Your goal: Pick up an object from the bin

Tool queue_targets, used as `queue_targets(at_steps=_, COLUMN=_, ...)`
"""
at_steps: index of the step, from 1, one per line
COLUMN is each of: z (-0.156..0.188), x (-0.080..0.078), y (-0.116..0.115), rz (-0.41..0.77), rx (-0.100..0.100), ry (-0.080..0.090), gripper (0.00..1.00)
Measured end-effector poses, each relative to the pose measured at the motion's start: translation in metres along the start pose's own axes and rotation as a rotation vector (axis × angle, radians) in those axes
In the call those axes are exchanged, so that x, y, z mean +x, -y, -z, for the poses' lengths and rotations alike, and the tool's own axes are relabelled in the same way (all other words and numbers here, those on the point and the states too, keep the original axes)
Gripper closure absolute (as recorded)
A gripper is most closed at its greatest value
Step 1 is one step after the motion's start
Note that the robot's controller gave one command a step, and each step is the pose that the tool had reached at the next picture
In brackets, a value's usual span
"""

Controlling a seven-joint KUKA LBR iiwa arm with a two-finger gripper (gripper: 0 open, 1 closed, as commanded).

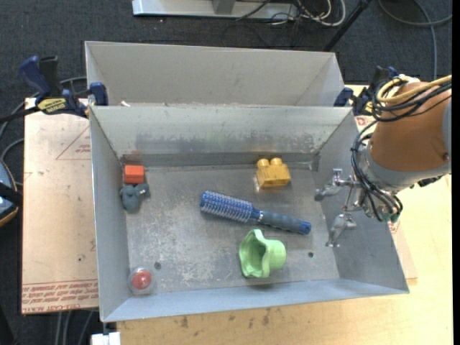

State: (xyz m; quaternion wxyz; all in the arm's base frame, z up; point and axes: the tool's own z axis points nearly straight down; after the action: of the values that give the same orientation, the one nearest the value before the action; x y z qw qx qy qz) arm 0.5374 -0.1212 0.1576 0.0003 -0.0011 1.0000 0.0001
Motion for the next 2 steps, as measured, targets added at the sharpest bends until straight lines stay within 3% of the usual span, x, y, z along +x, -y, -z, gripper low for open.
queue_targets(at_steps=1, z=-0.0796, x=-0.0137, y=-0.0617, rz=-0.068, rx=-0.004, ry=0.0, gripper=0.0)
queue_targets(at_steps=2, z=-0.0766, x=-0.0137, y=-0.0576, rz=-0.072, rx=-0.001, ry=0.001, gripper=1.0)
